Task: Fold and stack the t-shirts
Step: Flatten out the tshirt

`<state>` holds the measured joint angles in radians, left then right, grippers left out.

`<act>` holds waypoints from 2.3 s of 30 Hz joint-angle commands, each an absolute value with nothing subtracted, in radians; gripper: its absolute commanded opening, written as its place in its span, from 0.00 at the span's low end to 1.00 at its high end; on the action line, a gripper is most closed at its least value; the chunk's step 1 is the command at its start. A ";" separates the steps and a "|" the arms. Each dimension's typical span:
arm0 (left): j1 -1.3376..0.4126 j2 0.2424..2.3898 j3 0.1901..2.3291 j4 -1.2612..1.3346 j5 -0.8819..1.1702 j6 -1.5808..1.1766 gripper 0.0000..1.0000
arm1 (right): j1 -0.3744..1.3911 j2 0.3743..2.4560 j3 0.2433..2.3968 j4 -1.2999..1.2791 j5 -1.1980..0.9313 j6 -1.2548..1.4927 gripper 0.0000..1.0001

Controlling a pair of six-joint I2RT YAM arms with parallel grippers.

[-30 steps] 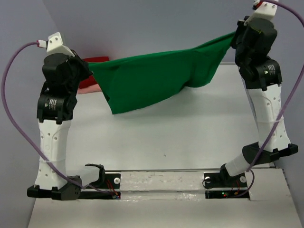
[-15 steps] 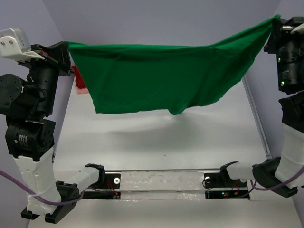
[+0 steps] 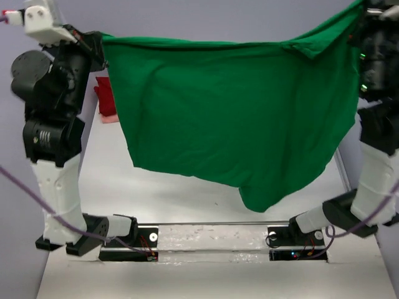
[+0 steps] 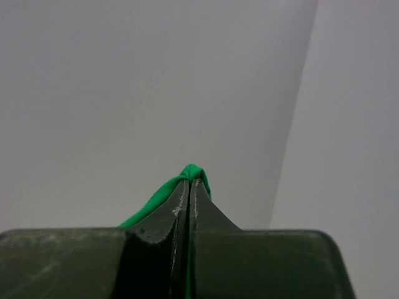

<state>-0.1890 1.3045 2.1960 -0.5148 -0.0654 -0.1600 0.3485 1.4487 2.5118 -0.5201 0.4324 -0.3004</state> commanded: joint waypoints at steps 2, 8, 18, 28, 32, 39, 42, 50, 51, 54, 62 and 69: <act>-0.189 1.471 2.270 -0.522 -0.094 -0.117 0.00 | 0.353 1.644 2.579 -0.485 0.440 -0.370 0.00; -0.202 1.384 2.153 -0.469 -0.081 -0.120 0.00 | 0.353 1.554 2.473 -0.471 0.449 -0.367 0.00; -0.244 1.094 1.971 -0.469 -0.100 -0.136 0.00 | 0.554 1.229 2.183 -0.426 0.587 -0.407 0.00; -0.245 0.943 1.890 -0.518 -0.130 -0.133 0.00 | 0.575 1.057 2.051 -0.417 0.609 -0.396 0.00; -0.245 0.965 1.875 -0.502 -0.126 -0.135 0.00 | 0.575 1.092 2.057 -0.426 0.601 -0.396 0.00; -0.244 1.103 1.920 -0.430 -0.114 -0.130 0.00 | 0.584 1.241 2.115 -0.376 0.615 -0.457 0.00; -0.245 1.160 1.950 -0.411 -0.103 -0.127 0.00 | 0.584 1.331 2.166 -0.356 0.612 -0.494 0.00; -0.261 1.212 1.967 -0.388 -0.110 -0.107 0.00 | 0.629 1.416 2.257 -0.347 0.624 -0.543 0.00; -0.264 1.189 1.950 -0.387 -0.115 -0.107 0.00 | 0.641 1.399 2.247 -0.335 0.643 -0.551 0.00; -0.278 1.131 1.913 -0.396 -0.123 -0.104 0.00 | 0.715 1.364 2.209 -0.301 0.712 -0.603 0.00; -0.288 0.960 1.822 -0.445 -0.136 -0.121 0.00 | 0.888 1.175 2.008 -0.184 0.920 -0.729 0.00; -0.287 0.902 1.818 -0.500 -0.150 -0.121 0.00 | 0.897 1.140 1.999 -0.227 0.966 -0.706 0.00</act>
<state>-0.2825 0.8875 1.8267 -0.4904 -0.1337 -0.1276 0.8860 1.1336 1.9930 -0.2714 0.9005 -0.6807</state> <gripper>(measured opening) 0.014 0.012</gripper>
